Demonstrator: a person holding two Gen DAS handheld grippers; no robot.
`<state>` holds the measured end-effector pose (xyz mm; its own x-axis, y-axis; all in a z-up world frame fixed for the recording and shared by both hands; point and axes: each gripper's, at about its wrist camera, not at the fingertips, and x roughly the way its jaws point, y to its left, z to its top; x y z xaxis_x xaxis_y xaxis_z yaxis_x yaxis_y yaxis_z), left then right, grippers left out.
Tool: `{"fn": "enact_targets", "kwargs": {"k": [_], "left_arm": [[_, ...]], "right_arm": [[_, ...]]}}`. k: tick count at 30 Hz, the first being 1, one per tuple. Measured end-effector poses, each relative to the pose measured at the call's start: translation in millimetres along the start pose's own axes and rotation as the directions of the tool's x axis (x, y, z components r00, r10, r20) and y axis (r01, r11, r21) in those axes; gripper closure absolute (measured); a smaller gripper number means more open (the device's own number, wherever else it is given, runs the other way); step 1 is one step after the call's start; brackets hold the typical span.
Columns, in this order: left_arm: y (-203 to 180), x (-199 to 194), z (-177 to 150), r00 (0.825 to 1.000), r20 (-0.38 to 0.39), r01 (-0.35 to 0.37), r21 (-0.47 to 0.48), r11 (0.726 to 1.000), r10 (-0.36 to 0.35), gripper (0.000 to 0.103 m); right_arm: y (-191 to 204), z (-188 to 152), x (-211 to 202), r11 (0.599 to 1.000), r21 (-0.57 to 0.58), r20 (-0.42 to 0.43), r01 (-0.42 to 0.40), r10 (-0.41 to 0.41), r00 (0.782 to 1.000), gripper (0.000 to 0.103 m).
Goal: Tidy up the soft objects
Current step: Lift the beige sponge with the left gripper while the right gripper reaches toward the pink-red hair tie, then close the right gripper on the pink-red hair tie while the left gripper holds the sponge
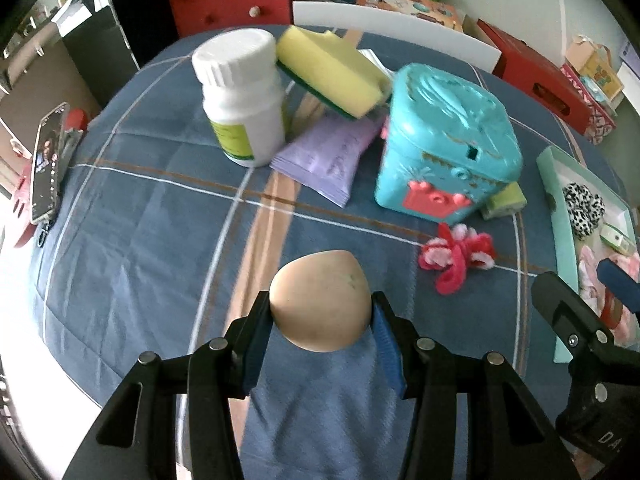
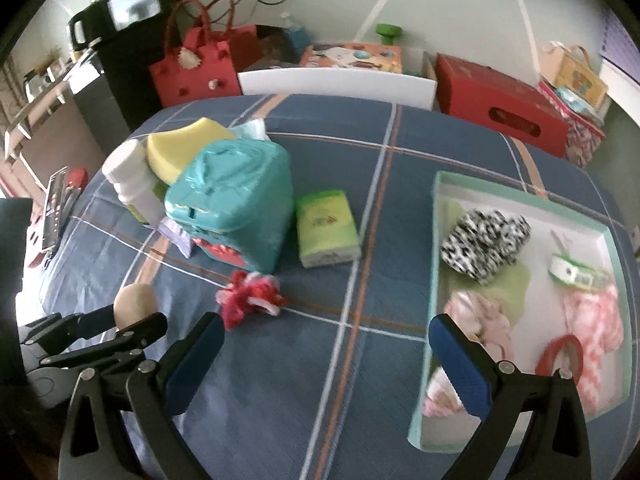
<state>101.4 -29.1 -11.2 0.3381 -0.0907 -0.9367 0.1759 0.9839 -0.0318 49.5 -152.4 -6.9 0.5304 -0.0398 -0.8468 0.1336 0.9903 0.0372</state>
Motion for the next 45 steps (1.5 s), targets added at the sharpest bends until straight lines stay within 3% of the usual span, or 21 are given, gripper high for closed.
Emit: {"fn": "enact_targets", "kwargs": {"k": [19,37,45], "left_arm": [[44.2,13.3,7.0,1.000,0.015,-0.026,0.014,1.000,0.026,0.052],[81.2,46.9,-5.7,0.999,0.001,-0.039,-0.033,0.999,0.039,0.052],[90.0,48.2,-10.2,1.000,-0.003,-0.021,-0.038,0.999,0.021,0.052]], "right_arm": [[34.4,23.3,30.3,0.992,-0.106,-0.018,-0.073,0.072,0.997,0.004],[41.5,14.1,65.5,0.985,-0.166,-0.112,-0.054,0.036,0.993,0.017],[49.2,8.2,79.8,0.977,-0.213,-0.132,0.001,-0.029,0.991,0.026]]}}
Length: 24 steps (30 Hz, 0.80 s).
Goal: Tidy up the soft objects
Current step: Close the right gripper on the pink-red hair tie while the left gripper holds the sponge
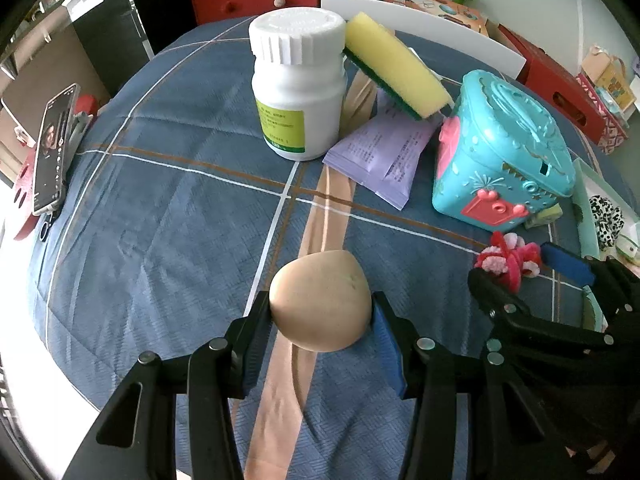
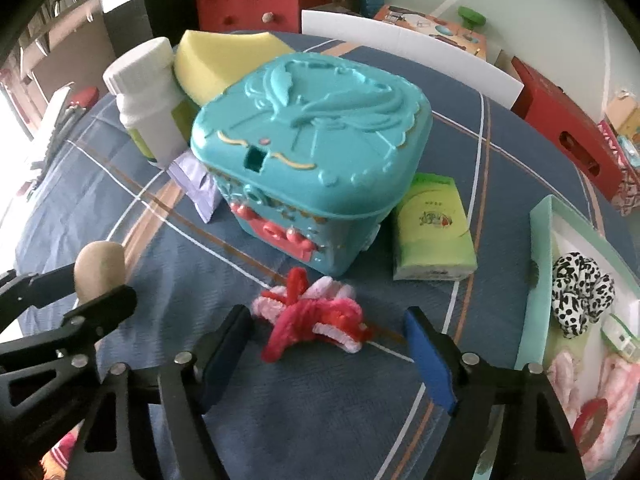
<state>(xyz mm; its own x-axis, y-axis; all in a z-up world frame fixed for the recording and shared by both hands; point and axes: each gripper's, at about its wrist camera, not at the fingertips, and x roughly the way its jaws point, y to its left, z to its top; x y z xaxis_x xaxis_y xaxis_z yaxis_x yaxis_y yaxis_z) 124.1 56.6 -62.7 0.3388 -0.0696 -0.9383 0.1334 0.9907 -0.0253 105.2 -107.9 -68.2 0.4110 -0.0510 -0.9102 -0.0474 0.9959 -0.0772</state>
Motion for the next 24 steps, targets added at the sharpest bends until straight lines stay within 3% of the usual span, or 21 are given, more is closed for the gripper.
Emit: {"fn": "enact_targets", "kwargs": {"k": [4,6,12,24], "left_arm": [[3.2,-3.2,-1.0,1.000,0.001,0.005,0.000,1.000,-0.005,0.052],[-0.3,0.7,0.6,1.000,0.001,0.005,-0.001,1.000,-0.005,0.052],[-5.0,0.1,0.8,1.000,0.002,0.001,0.004,1.000,-0.001,0.052],[-10.4,-8.0,1.2,1.000,0.022,-0.002,0.015,1.000,0.001,0.052]], "right_arm": [[2.1,-0.2,0.8,1.000,-0.001,0.000,0.005,-0.005,1.000,0.033],[4.3,-0.4,-0.3,1.000,-0.016,-0.003,-0.006,0.006,1.000,0.043],[9.7,-0.7,-3.7,1.000,-0.025,-0.005,-0.017,0.017,1.000,0.052],[18.7,-5.0,-25.2,0.999,-0.044,0.034,-0.026,0.027,0.999,0.058]]}}
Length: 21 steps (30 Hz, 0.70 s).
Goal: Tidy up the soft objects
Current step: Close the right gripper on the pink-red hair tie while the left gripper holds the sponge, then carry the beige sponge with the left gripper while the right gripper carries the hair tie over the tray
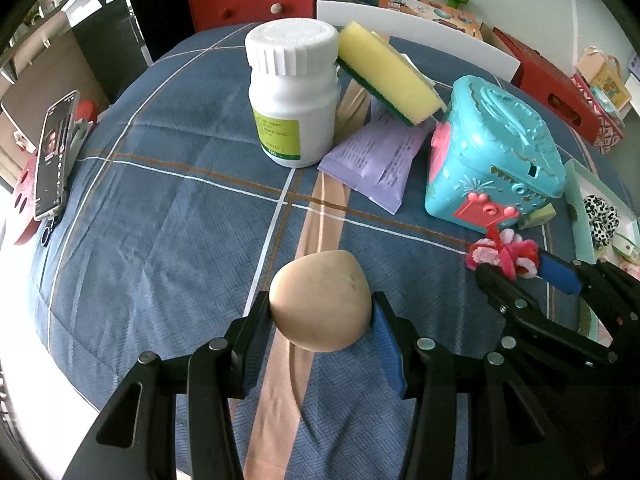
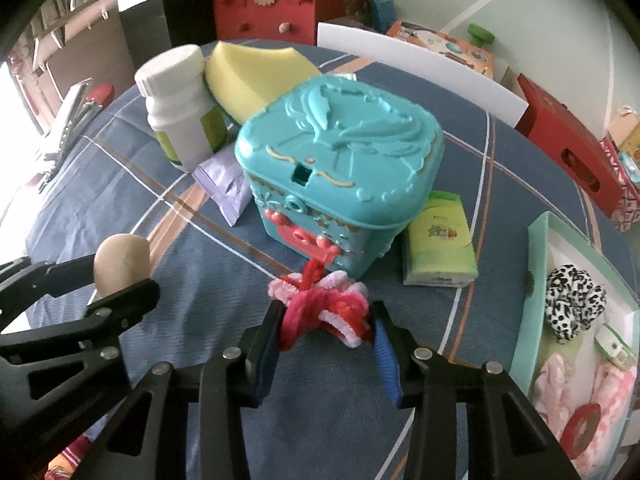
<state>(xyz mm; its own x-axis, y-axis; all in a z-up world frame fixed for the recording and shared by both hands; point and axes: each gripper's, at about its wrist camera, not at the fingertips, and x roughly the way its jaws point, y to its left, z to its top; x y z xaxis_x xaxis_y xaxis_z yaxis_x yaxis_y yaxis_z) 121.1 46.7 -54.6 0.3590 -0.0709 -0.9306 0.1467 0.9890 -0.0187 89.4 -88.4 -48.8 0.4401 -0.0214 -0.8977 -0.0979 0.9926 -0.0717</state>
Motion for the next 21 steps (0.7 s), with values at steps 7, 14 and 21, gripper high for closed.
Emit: {"fn": "enact_targets", "kwargs": {"k": [7,14,21], "left_arm": [[-6.2,-11.6,1.2,1.000,0.021,-0.004,0.009,1.000,0.004,0.052],[-18.8,-27.5,-0.1,0.999,0.051,-0.010,0.028,1.000,0.009,0.052],[-37.6,-45.7,-5.9,0.996,0.086,0.001,0.060,0.998,-0.006,0.052]], "right_arm": [[-5.0,-3.6,-16.4,1.000,0.020,0.033,-0.007,0.006,0.999,0.058],[-13.2,-11.3,-34.1,0.999,0.051,0.070,-0.011,0.008,0.998,0.058],[-27.6,-16.6,-52.4,0.995,0.099,0.112,-0.001,-0.010,0.994,0.058]]}}
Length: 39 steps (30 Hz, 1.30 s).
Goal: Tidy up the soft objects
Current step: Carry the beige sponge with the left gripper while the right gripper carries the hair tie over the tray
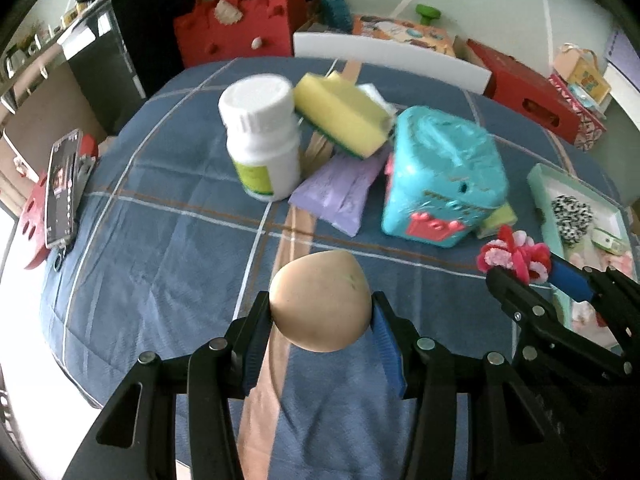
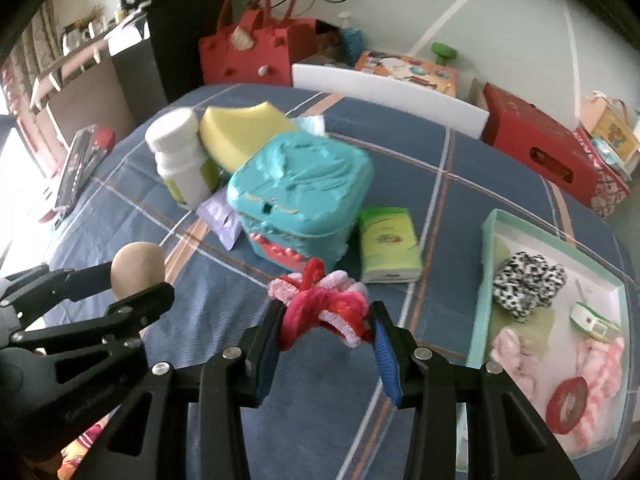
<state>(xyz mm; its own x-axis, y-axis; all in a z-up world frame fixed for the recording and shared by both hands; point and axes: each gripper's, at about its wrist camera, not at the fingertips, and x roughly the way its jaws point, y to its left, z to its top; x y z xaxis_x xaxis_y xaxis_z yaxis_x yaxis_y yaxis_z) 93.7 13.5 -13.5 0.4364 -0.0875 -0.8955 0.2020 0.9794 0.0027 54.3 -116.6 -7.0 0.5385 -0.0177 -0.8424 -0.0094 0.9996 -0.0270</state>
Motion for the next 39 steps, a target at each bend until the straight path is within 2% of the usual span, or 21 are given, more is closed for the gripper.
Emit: {"fn": "enact_targets", "kwargs": {"k": [13,21,29,32,39], "left_arm": [[-48.7,-39.7,11.0,0.997,0.081,-0.010,0.104,0.995,0.002,0.052],[-102.2,-58.9,28.6,0.990,0.138,-0.001,0.219,0.976,-0.030,0.052],[-163.1,-56.4,38.3,0.988,0.131,0.028,0.334,0.942,-0.076,0.052],[-186.2,-50.8,41.1,0.989,0.115,0.048,0.374,0.926,-0.097,0.052],[-240.9,-28.0,40.1,0.985,0.070,0.101,0.494,0.864,-0.155,0.052]], "right_arm": [[-60.2,7.6,-28.2,0.983,0.155,0.080,0.096,-0.110,0.991,0.058],[-122.3,0.8,-39.3,0.932,0.308,0.067,0.192,-0.223,0.973,0.058],[-189.1,-18.8,-49.0,0.858,0.450,0.016,0.249,-0.287,0.958,0.058],[-205.4,-25.9,-51.2,0.836,0.491,0.004,0.247,-0.285,0.958,0.058],[-229.6,-40.2,-44.9,0.810,0.532,-0.033,0.247,-0.272,0.962,0.058]]}}
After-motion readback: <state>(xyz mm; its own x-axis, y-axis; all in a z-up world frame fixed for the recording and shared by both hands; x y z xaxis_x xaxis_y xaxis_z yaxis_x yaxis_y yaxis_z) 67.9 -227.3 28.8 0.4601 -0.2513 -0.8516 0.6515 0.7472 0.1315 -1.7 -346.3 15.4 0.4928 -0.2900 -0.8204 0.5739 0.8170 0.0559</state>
